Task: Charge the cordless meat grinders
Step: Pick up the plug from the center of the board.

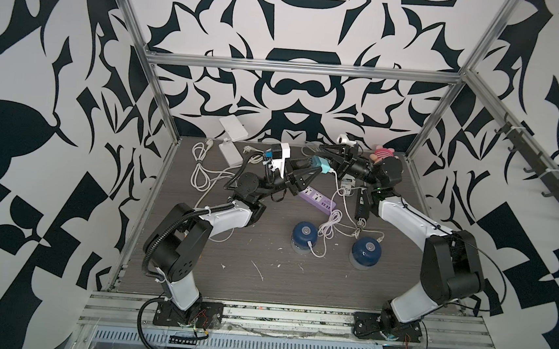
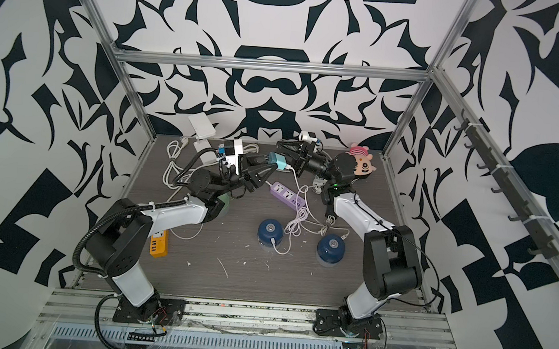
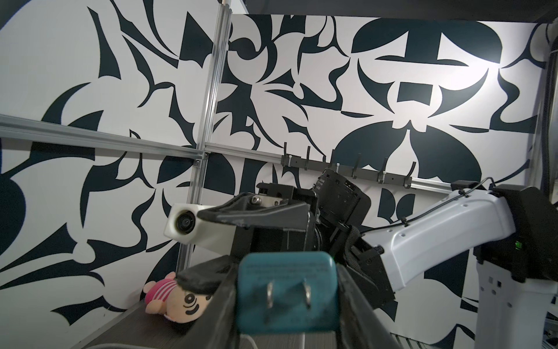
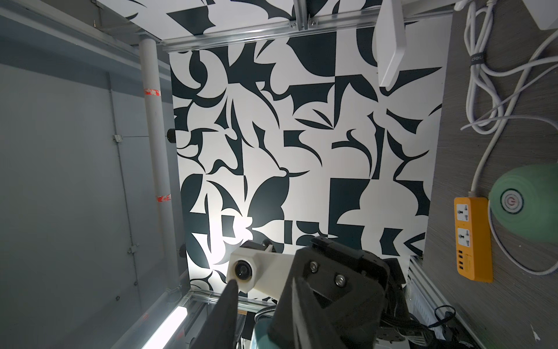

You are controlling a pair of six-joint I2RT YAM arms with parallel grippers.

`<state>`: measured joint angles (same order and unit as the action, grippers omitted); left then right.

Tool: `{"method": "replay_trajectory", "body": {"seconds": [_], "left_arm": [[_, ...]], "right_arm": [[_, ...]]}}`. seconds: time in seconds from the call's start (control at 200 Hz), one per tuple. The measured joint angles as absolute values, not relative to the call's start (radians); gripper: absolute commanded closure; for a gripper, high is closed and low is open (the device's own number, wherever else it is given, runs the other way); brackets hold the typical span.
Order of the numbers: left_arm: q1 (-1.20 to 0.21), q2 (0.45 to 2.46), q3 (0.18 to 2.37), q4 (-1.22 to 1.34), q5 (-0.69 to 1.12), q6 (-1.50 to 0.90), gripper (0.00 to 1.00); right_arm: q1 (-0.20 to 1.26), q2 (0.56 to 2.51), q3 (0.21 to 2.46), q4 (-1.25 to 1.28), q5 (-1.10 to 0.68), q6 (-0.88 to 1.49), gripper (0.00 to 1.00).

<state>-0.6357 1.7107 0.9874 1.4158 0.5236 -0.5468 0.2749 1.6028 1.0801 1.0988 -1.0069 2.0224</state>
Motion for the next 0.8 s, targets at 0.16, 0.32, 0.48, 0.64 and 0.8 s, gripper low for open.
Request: {"method": "replay_trajectory", "body": {"seconds": [0.16,0.32,0.48,0.64,0.8], "left_arm": [[-0.638,1.711,0.989,1.423,0.526,-0.547,1.00],[-0.643,1.711,1.013,1.424,0.548,-0.550,1.00],[-0.648,1.711,1.021,1.417,0.558,-0.559,1.00],[-0.639,1.711,1.019,1.408,0.534,-0.567,1.00],[-0.627,1.693,0.974,1.395,0.500,-0.574,1.00]], "right_arm": [[0.274,1.581,1.080,1.100,-0.992,2.039,0.46],[0.271,1.545,1.057,1.106,-0.980,2.040,0.44],[0.247,1.508,1.025,1.106,-0.996,2.038,0.44],[0.198,1.447,1.019,1.007,-1.038,1.968,0.44],[0.186,1.331,1.045,0.667,-1.077,1.704,0.44]]}}
